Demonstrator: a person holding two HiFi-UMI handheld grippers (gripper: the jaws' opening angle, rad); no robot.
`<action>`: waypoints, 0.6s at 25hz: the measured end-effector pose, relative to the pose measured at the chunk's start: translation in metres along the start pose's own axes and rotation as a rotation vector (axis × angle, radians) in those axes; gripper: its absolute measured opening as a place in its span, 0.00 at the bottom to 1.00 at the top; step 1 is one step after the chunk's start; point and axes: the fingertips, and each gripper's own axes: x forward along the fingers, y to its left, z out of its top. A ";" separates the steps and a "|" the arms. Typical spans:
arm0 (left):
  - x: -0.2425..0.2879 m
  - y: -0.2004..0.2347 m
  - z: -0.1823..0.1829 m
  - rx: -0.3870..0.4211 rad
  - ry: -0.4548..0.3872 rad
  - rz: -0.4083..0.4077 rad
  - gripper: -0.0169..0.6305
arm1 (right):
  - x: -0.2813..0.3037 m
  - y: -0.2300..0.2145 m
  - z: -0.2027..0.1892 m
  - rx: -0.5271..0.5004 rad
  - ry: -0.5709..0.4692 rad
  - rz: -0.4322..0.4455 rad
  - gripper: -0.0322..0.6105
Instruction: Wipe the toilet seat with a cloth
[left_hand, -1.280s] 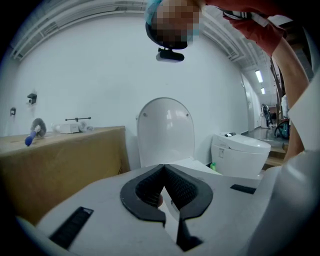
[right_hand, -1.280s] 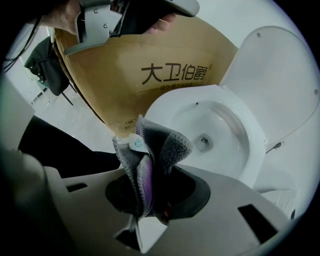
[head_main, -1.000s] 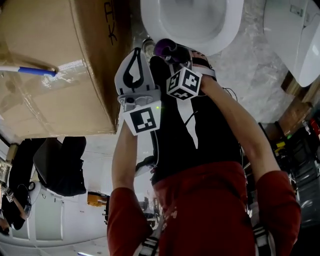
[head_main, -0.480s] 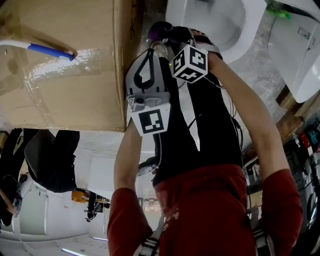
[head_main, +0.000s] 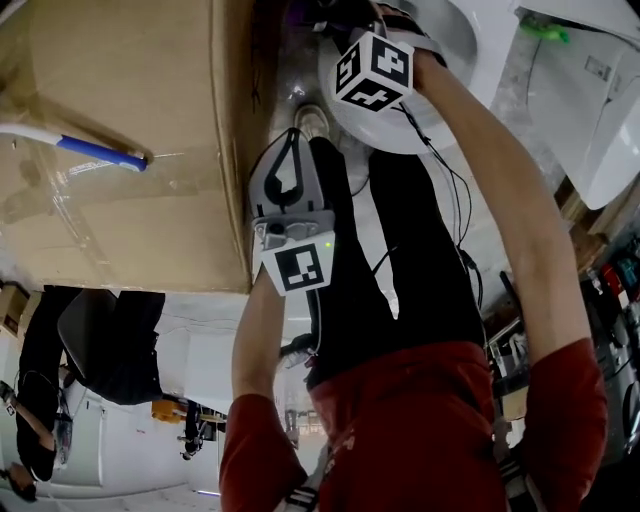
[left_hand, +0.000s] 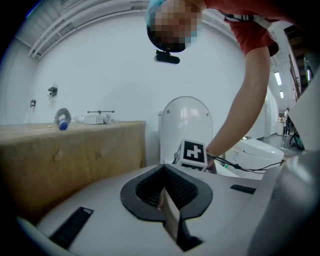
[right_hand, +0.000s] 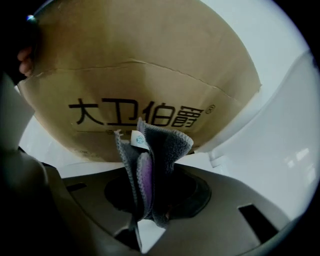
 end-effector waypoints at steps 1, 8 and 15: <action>0.003 -0.002 0.001 0.001 -0.001 -0.009 0.05 | 0.003 -0.016 -0.002 0.011 0.002 -0.027 0.19; 0.019 -0.022 0.009 0.039 -0.001 -0.074 0.05 | -0.002 -0.099 -0.043 0.144 0.036 -0.206 0.19; 0.037 -0.043 0.020 0.068 -0.018 -0.120 0.05 | -0.032 -0.132 -0.129 0.318 0.092 -0.334 0.19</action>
